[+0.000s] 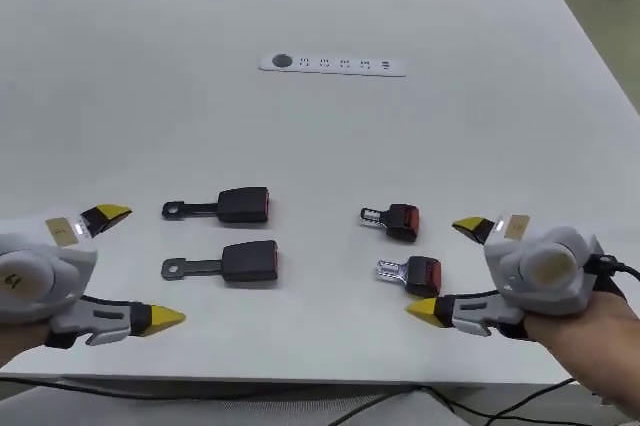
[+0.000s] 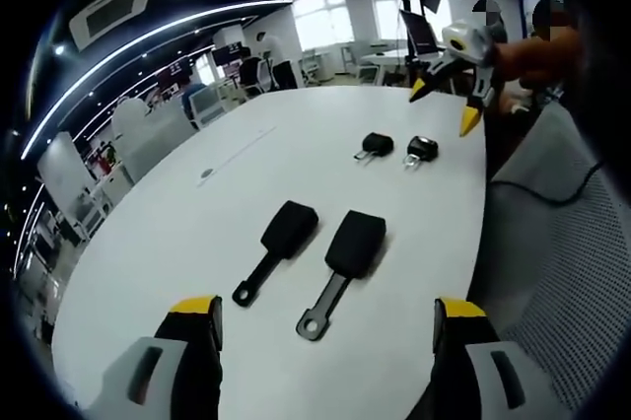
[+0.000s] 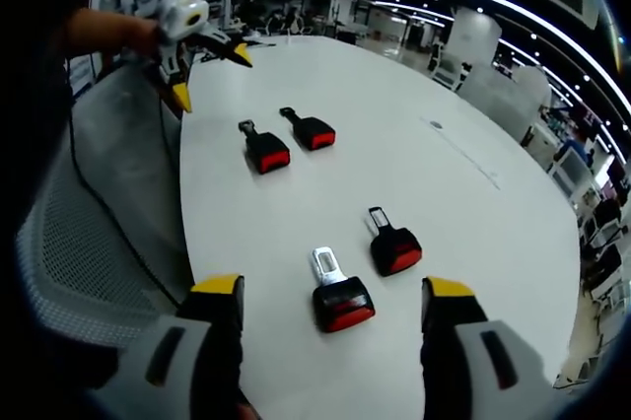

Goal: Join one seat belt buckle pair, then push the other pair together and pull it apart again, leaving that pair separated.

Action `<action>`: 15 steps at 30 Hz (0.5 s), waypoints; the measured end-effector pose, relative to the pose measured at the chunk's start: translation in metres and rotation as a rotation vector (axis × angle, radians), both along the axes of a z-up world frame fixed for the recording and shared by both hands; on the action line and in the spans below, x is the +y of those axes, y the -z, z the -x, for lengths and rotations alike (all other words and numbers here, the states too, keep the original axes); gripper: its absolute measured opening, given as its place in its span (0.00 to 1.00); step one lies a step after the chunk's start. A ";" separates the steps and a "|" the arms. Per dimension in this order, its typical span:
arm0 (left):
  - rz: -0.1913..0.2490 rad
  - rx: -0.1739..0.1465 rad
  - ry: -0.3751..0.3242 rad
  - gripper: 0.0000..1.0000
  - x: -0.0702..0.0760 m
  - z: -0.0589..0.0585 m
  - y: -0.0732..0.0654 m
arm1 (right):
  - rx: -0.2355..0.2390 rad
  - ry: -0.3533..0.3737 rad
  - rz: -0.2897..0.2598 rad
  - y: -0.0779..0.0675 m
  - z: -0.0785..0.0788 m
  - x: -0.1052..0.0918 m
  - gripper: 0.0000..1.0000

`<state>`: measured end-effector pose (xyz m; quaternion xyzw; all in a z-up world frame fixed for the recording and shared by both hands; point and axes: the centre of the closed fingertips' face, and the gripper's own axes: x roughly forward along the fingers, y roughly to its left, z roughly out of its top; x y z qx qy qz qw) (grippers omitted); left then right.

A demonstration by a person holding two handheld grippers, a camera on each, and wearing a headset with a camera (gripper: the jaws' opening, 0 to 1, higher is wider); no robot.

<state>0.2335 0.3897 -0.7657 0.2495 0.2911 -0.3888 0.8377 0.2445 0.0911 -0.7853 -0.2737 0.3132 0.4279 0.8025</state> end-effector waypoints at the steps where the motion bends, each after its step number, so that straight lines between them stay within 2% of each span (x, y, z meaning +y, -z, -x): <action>1: -0.004 0.006 0.012 0.90 -0.001 0.000 0.001 | 0.000 -0.003 0.004 0.001 0.000 0.000 0.74; 4: -0.037 0.005 0.056 0.89 -0.004 -0.001 0.005 | 0.003 -0.016 0.023 0.003 0.000 -0.003 0.70; 5: -0.058 -0.005 0.081 0.88 -0.007 -0.003 0.006 | 0.010 -0.039 0.039 0.006 0.002 -0.004 0.68; 7: -0.060 0.003 0.092 0.83 -0.011 -0.005 0.007 | 0.007 -0.059 0.056 0.009 0.002 -0.005 0.67; 13: -0.084 0.009 0.158 0.77 -0.028 -0.013 0.014 | 0.004 -0.105 0.079 0.013 -0.002 -0.006 0.61; 15: -0.091 0.025 0.172 0.70 -0.033 -0.015 0.019 | 0.017 -0.116 0.085 0.016 -0.003 -0.007 0.58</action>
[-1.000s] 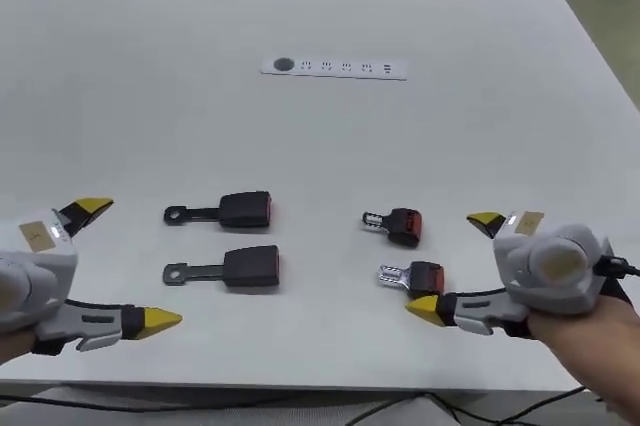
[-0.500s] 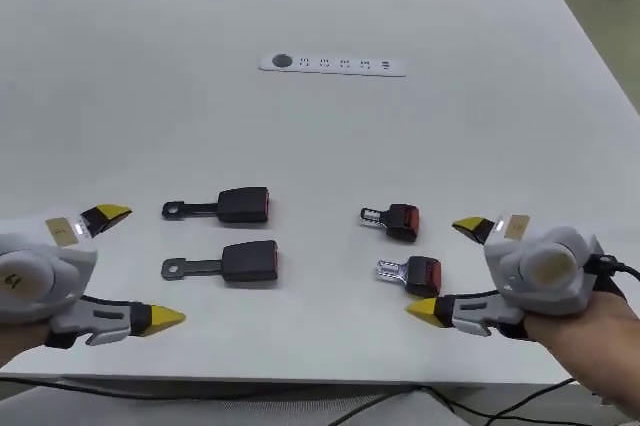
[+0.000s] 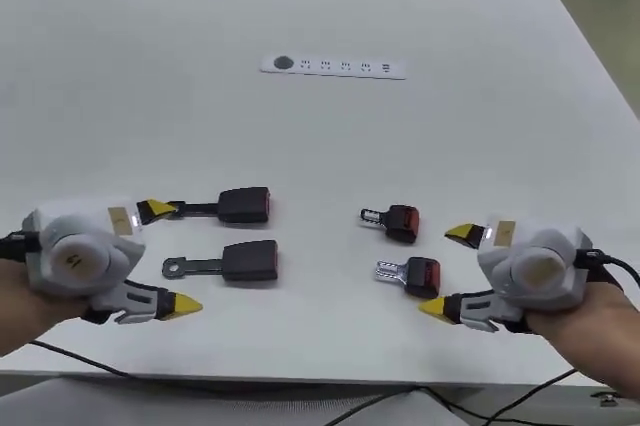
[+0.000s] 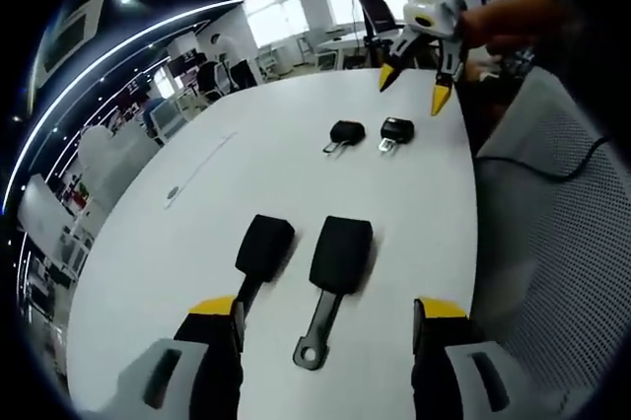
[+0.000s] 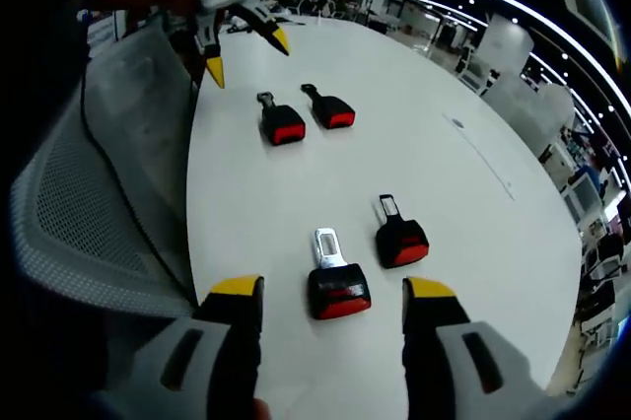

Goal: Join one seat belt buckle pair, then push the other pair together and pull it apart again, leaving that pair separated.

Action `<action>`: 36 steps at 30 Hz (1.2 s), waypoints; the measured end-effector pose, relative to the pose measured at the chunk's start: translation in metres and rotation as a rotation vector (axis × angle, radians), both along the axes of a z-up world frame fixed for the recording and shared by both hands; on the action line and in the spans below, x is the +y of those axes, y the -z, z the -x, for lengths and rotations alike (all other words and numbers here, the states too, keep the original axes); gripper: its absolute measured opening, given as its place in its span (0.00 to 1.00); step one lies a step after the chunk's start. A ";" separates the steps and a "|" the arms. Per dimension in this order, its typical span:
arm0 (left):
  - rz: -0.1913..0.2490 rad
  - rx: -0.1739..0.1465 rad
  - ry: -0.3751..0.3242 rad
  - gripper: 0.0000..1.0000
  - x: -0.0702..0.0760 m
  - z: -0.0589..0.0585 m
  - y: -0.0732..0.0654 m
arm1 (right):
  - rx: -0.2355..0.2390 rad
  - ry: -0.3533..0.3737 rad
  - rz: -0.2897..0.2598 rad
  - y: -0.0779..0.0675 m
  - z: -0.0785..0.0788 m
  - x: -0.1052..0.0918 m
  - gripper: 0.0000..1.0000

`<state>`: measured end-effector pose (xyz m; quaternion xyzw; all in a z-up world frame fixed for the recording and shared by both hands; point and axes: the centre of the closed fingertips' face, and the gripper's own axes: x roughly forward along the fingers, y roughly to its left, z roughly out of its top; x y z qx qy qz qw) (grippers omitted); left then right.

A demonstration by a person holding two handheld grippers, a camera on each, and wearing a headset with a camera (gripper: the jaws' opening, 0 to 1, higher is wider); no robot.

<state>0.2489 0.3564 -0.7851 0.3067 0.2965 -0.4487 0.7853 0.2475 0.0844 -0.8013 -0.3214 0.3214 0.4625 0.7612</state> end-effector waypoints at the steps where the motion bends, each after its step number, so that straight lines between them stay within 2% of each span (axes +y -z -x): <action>1: 0.002 0.017 0.000 0.67 -0.002 0.000 0.003 | 0.005 -0.005 -0.005 0.001 0.000 0.001 0.57; 2: -0.004 0.009 0.002 0.66 -0.005 -0.004 0.006 | 0.007 -0.015 0.000 0.002 -0.001 0.001 0.55; 3: -0.028 0.002 0.017 0.64 -0.006 -0.007 0.010 | 0.012 -0.028 0.014 0.005 -0.003 0.000 0.54; 5: -0.021 0.016 0.037 0.62 -0.012 -0.008 0.014 | 0.006 -0.046 0.029 0.008 -0.006 0.000 0.53; 9: -0.019 0.055 0.061 0.60 -0.022 -0.008 0.022 | 0.028 -0.072 0.061 0.018 -0.008 -0.004 0.45; 10: -0.036 0.057 0.076 0.60 -0.024 -0.012 0.030 | 0.048 -0.079 0.072 0.023 -0.008 -0.006 0.43; 11: -0.041 0.057 0.080 0.60 -0.025 -0.013 0.031 | 0.046 -0.086 0.082 0.027 -0.009 -0.007 0.42; 12: -0.066 0.059 0.099 0.59 -0.025 -0.017 0.038 | 0.050 -0.093 0.098 0.031 -0.011 -0.009 0.42; 18: -0.108 0.084 0.152 0.52 -0.031 -0.028 0.057 | 0.086 -0.121 0.116 0.044 -0.012 -0.006 0.40; 21: -0.110 0.103 0.160 0.52 -0.035 -0.031 0.060 | 0.107 -0.128 0.123 0.050 -0.013 -0.004 0.39; 25: -0.117 0.121 0.183 0.46 -0.041 -0.035 0.066 | 0.141 -0.129 0.124 0.059 -0.014 -0.003 0.38; 31: -0.133 0.143 0.223 0.43 -0.047 -0.033 0.074 | 0.172 -0.110 0.106 0.062 -0.018 -0.001 0.37; 32: -0.121 0.154 0.229 0.41 -0.049 -0.032 0.074 | 0.178 -0.111 0.107 0.062 -0.018 -0.001 0.37; 36: -0.129 0.169 0.259 0.37 -0.051 -0.028 0.074 | 0.194 -0.123 0.105 0.063 -0.018 0.000 0.37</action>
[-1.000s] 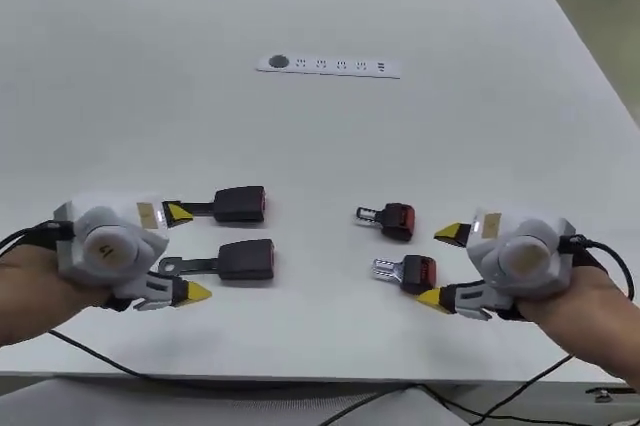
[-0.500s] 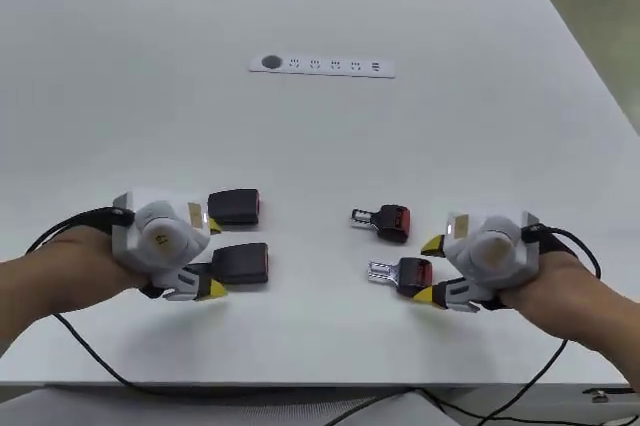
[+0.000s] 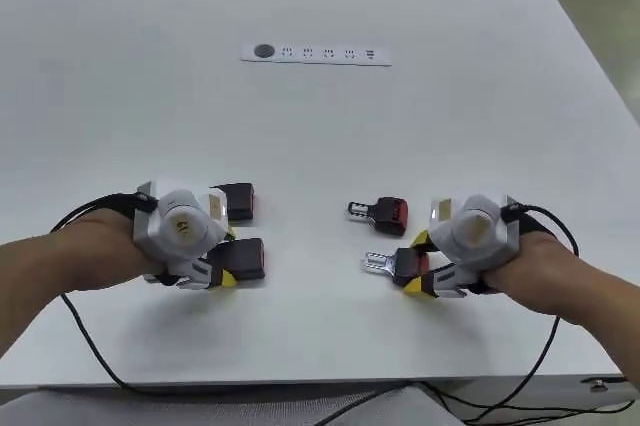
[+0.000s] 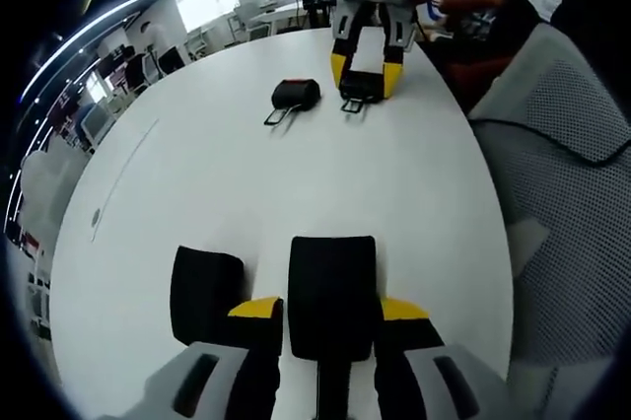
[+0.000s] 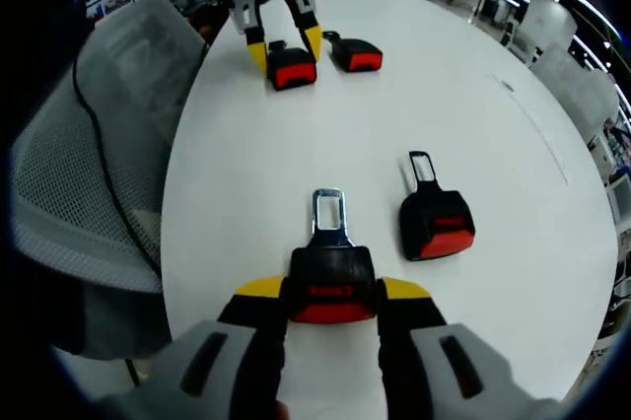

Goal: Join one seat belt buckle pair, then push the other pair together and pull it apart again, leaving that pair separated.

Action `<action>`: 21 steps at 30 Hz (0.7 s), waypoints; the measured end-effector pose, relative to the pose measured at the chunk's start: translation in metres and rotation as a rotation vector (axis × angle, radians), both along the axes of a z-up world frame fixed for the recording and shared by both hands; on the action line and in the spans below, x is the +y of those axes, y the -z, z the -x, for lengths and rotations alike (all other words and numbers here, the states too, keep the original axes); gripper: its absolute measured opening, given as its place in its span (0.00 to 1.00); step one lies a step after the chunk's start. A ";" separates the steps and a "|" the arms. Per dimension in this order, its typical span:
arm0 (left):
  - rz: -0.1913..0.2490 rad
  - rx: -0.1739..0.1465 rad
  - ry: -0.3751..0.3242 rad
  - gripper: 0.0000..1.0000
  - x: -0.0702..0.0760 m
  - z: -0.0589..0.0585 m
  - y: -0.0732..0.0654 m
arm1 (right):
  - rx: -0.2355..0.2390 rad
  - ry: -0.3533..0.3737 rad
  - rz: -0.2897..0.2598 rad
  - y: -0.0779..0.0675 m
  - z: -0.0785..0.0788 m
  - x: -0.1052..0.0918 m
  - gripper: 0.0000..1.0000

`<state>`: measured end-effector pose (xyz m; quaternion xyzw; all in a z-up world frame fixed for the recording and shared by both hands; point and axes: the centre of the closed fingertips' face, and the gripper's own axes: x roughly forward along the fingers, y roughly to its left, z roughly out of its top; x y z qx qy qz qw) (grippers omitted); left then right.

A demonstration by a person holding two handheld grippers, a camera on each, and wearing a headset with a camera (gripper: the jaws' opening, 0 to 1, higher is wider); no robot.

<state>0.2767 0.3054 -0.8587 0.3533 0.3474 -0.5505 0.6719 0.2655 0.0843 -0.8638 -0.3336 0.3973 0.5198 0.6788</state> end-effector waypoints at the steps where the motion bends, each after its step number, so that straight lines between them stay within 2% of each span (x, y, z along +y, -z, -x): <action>1: 0.001 0.008 0.010 0.35 0.000 0.002 0.000 | 0.007 -0.003 -0.002 0.000 0.000 0.000 0.37; 8: 0.004 -0.005 0.036 0.35 -0.001 0.002 0.000 | 0.027 -0.027 -0.016 0.002 -0.001 -0.001 0.36; 21: -0.004 0.016 0.057 0.34 -0.002 0.003 0.000 | 0.036 -0.119 0.023 0.002 0.000 0.001 0.35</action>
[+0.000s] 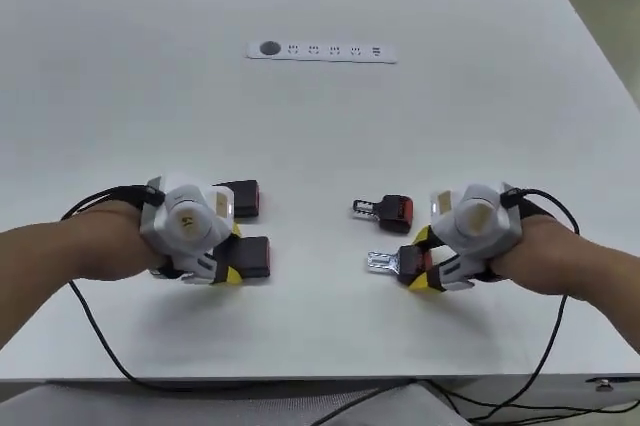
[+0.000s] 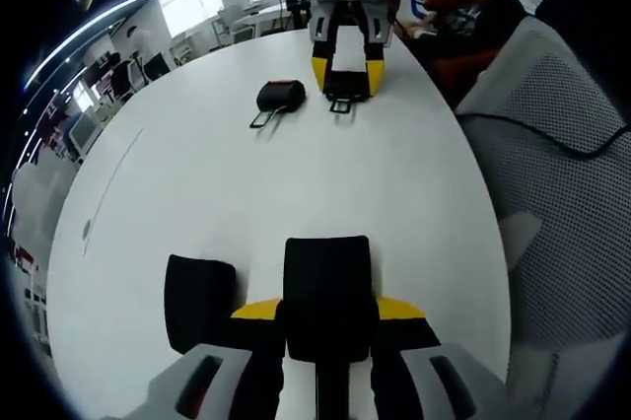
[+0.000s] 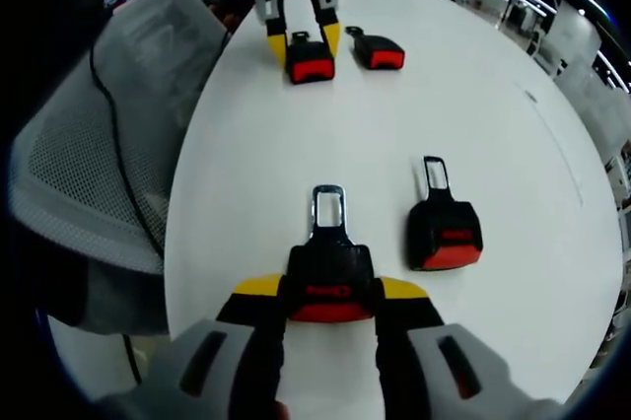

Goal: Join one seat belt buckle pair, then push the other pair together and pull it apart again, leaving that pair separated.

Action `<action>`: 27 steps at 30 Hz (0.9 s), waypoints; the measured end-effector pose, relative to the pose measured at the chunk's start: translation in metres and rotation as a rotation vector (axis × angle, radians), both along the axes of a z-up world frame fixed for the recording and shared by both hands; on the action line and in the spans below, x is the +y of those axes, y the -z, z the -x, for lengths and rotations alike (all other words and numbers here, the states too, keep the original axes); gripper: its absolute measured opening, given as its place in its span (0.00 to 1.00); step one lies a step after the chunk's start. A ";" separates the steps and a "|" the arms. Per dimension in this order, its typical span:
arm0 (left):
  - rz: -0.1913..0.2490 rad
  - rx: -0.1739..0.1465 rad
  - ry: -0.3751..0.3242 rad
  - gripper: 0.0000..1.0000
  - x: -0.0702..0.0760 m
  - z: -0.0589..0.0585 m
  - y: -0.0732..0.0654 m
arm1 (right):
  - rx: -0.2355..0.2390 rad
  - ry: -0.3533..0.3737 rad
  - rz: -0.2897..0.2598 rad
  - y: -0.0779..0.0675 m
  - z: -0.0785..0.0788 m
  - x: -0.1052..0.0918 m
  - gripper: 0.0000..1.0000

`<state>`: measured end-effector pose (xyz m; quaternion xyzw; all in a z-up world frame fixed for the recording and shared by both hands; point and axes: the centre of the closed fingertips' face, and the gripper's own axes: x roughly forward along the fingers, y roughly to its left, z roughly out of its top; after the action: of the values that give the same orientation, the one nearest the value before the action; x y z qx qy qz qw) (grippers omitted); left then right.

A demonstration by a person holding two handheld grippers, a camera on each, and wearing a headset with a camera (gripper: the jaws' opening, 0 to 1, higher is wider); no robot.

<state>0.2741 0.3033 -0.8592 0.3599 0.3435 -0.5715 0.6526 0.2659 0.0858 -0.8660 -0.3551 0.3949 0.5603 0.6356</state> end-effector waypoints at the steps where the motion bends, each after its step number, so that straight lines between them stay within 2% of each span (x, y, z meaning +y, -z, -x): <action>1: -0.004 -0.001 0.007 0.34 0.000 0.000 0.000 | 0.002 -0.003 0.003 0.000 0.000 0.000 0.35; 9: -0.016 0.009 0.017 0.34 0.000 0.001 0.000 | 0.004 -0.025 0.028 0.001 0.000 0.001 0.35; 15: 0.003 0.011 0.029 0.34 0.000 0.001 0.000 | 0.004 -0.023 0.029 0.001 0.000 0.000 0.35; 20: -0.011 0.024 0.036 0.34 -0.001 0.001 0.001 | 0.006 -0.030 0.036 0.001 0.000 0.001 0.35; 27: -0.009 0.021 0.037 0.34 -0.001 0.001 0.001 | 0.005 -0.041 0.047 0.001 0.000 0.000 0.35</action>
<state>0.2731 0.3021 -0.8599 0.3633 0.3463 -0.5854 0.6367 0.2664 0.0862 -0.8669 -0.3764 0.4022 0.5647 0.6145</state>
